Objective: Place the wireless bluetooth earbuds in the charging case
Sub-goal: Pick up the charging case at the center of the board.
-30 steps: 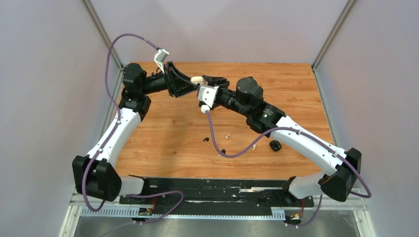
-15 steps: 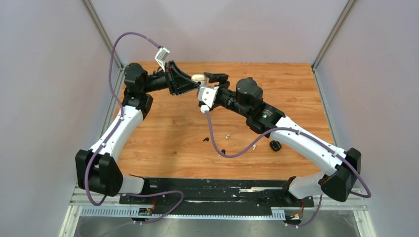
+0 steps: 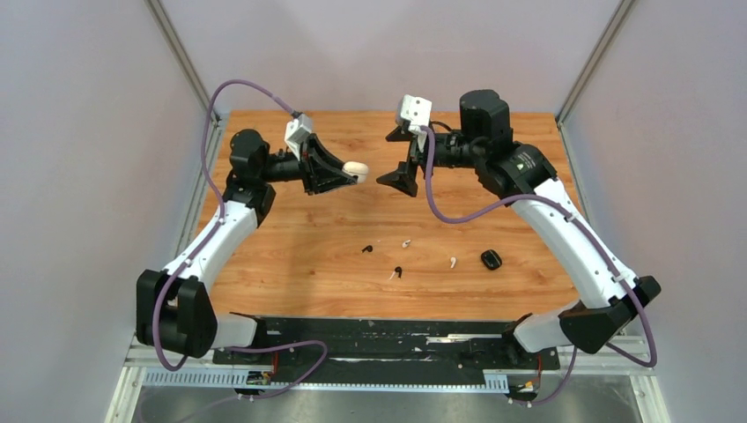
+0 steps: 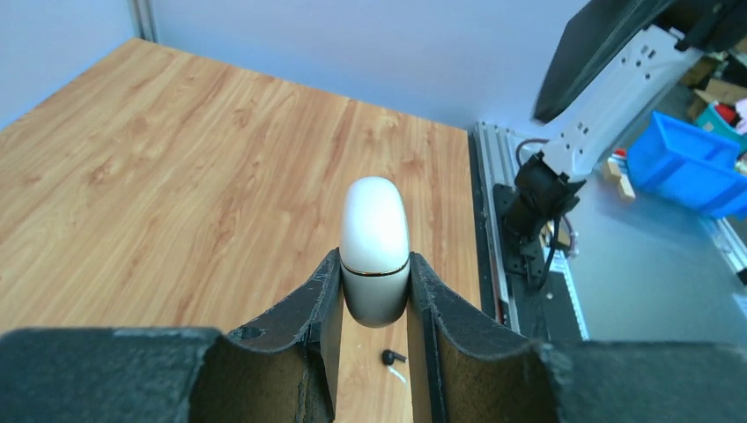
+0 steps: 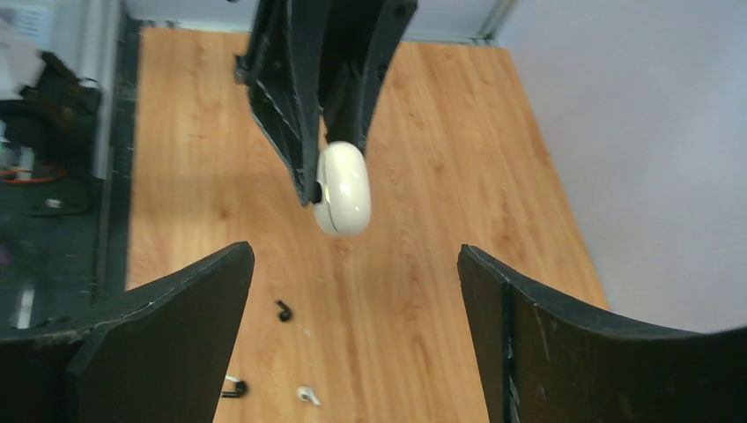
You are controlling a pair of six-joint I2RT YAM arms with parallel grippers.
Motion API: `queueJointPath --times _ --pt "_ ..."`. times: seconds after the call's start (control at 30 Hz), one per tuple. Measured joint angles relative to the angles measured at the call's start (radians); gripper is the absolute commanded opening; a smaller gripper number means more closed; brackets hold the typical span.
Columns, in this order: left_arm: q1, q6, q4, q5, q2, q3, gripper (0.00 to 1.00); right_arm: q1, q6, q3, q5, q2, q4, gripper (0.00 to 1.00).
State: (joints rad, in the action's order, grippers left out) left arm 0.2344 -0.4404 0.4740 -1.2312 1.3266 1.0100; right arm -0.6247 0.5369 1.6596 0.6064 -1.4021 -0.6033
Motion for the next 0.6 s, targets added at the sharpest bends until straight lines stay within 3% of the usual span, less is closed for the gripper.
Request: queueJointPath --times 0.27,0.6 --pt "0.003 0.157 -0.026 -0.053 -0.064 -0.039 0.0 0.01 -0.144 0.052 0.224 -0.098 -0.097 0.84" --pt "0.014 0.255 -0.035 -0.075 -0.128 -0.062 0.0 0.011 -0.223 0.076 0.305 -0.203 -0.144 0.78"
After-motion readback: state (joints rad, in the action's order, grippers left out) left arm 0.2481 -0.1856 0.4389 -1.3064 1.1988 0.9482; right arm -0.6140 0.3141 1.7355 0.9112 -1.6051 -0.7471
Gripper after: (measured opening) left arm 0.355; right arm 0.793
